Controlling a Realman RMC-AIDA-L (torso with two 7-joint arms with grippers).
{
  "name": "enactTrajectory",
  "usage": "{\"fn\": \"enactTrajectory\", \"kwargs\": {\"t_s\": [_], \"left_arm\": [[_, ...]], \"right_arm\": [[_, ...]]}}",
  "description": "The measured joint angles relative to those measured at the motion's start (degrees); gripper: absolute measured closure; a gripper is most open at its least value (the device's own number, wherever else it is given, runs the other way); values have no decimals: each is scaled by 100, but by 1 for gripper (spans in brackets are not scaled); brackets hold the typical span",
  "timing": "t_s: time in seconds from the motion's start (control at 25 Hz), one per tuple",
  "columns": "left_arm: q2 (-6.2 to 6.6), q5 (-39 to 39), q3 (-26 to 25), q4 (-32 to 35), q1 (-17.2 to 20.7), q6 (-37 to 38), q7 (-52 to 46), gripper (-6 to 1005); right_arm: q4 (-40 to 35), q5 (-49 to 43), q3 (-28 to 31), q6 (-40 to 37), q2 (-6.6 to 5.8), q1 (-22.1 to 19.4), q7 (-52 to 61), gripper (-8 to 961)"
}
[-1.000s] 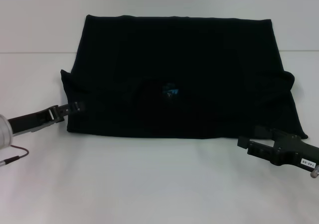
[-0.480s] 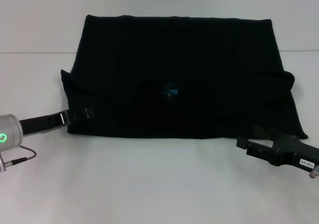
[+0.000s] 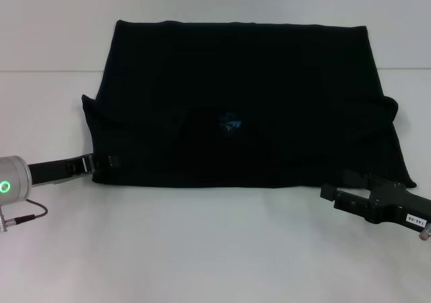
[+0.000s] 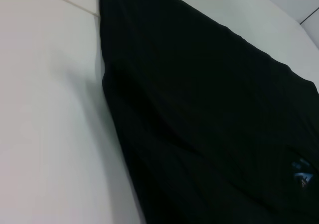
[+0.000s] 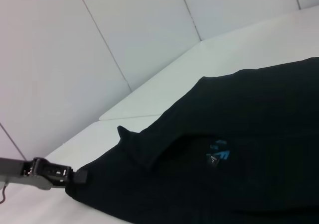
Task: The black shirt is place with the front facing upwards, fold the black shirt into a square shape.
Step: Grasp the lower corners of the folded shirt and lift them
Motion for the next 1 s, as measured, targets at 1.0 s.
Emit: {"fn": "enactTrajectory", "kwargs": {"t_s": [1.0], "left_arm": [[36,20,27,22,-56,26,74,959]], "right_arm": [[-3200,-3606,-21,-1163,-1023,946,6841,94]]}}
